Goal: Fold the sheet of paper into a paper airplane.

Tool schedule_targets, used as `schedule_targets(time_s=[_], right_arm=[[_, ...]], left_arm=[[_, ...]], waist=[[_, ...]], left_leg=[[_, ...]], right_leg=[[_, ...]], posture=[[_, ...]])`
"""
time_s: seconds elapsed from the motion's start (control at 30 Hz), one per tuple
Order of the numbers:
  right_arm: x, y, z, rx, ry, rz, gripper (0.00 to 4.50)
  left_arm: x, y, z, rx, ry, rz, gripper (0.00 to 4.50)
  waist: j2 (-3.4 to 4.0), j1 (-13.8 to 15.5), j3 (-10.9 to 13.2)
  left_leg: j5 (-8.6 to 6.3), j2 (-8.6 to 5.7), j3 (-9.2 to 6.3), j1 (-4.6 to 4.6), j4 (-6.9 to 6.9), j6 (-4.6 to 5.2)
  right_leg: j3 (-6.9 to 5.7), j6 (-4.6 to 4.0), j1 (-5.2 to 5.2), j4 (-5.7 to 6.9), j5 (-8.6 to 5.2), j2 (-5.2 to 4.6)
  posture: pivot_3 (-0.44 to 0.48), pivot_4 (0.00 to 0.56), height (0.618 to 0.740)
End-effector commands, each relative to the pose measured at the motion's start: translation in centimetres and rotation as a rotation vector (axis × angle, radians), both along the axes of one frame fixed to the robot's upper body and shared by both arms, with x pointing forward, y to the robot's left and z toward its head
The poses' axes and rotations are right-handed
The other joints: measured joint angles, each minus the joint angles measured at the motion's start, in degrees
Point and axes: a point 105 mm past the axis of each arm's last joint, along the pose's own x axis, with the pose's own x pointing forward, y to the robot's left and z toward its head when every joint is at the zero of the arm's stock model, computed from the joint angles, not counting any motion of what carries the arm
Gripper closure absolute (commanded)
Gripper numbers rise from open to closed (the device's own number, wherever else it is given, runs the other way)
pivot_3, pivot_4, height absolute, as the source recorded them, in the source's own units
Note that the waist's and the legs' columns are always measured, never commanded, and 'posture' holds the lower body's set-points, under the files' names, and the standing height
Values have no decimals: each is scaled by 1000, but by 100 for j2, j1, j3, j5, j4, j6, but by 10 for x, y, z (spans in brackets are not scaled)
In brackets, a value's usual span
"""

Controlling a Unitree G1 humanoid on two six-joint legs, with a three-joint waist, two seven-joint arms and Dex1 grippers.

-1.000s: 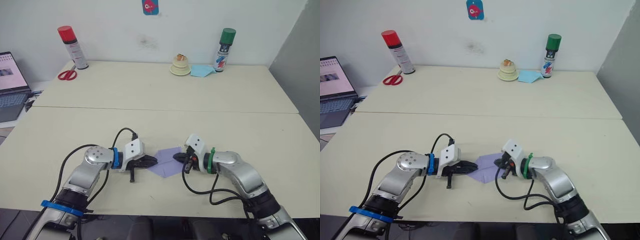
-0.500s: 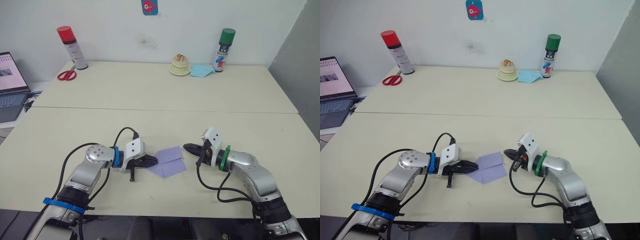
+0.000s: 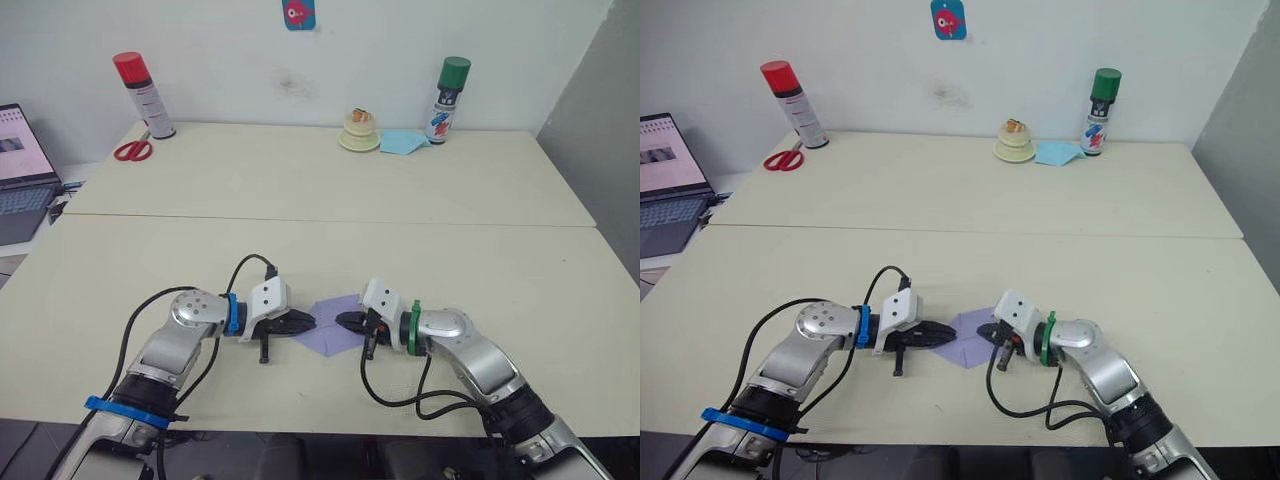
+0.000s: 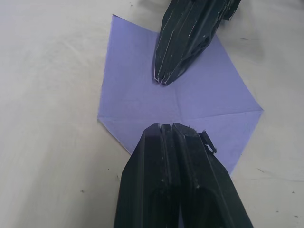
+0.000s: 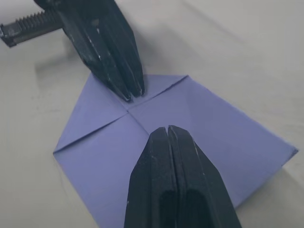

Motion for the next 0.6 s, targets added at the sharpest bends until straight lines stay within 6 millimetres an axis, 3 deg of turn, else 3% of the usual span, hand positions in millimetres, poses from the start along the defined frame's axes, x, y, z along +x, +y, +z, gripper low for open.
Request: schedule_targets(time_s=[0.03, 0.2, 0.47, 0.6], right_arm=[[2, -37, -30, -135, 104, -120, 4484], [-3, -56, -34, -147, 192, -206, 4484], [13, -78, -14, -118, 150, -297, 4484], [14, -60, 15, 30, 73, -227, 4484]], left_arm=[[-12, 8, -30, 84, 102, 19, 4140], [-13, 8, -31, 81, 106, 22, 4140], [-10, 8, -31, 83, 104, 16, 4140], [-9, 8, -31, 84, 102, 11, 4140]], waist=[[-2, -1, -5], [-6, 0, -14], [-9, -1, -17], [-11, 0, -14]], left_leg=[[0, 0, 2, 2, 0, 0], [0, 2, -3, 6, 0, 0], [0, 2, -1, 9, 1, 0], [0, 1, -1, 7, 1, 0]], right_leg=[[0, 0, 0, 0, 0, 0], [2, -2, 5, 0, -1, 0], [4, -2, 6, 0, -1, -1], [3, -1, 6, 0, -1, -1]], posture=[[0, 150, 737], [0, 150, 737], [0, 150, 737], [0, 150, 737]])
